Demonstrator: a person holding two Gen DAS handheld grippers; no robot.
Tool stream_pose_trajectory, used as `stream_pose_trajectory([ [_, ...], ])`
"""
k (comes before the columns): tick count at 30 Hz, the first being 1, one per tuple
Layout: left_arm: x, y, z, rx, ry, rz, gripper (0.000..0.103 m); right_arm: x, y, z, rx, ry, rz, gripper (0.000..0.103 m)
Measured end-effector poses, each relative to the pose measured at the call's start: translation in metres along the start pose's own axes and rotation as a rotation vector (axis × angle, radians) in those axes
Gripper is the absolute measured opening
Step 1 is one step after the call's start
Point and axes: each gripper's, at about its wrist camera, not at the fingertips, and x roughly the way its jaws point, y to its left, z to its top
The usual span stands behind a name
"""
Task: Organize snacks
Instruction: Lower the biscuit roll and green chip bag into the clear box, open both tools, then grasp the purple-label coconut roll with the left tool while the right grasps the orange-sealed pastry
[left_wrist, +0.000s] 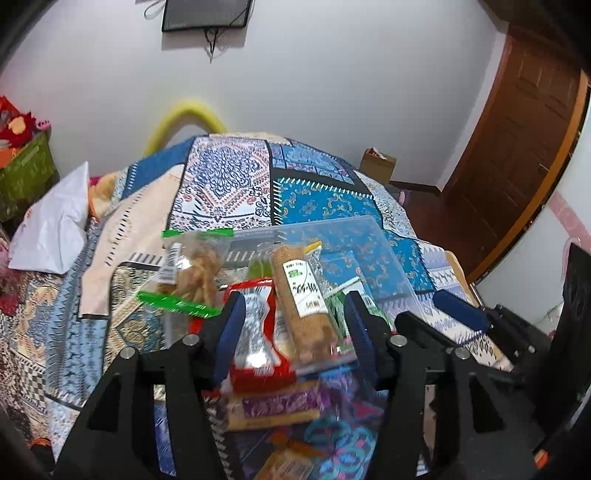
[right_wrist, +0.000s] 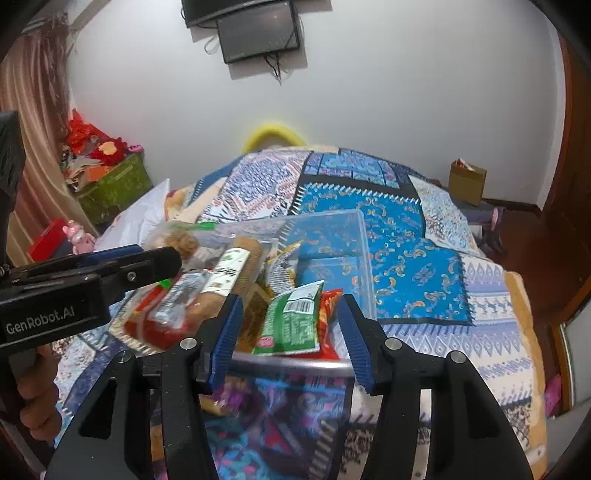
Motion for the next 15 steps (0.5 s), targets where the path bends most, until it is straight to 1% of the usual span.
stream_pose_trajectory([
  [3,-0.019,0.001,-0.012,0.015,-0.012,0.014,0.059,-0.012,0.004,-0.004,-0.006,-0.018,0.005,0.056],
  [7,-0.035,0.004,-0.033,0.030,-0.001,0.024,0.062,-0.025,0.013,-0.014,-0.017,-0.019,0.015,0.056],
  [11,-0.041,0.011,-0.060,0.046,0.024,0.044,0.062,-0.031,0.020,-0.028,-0.029,-0.003,0.020,0.057],
  [15,-0.037,0.026,-0.095,0.068,0.068,0.079,0.062,-0.032,0.028,-0.047,-0.029,0.032,0.034,0.057],
])
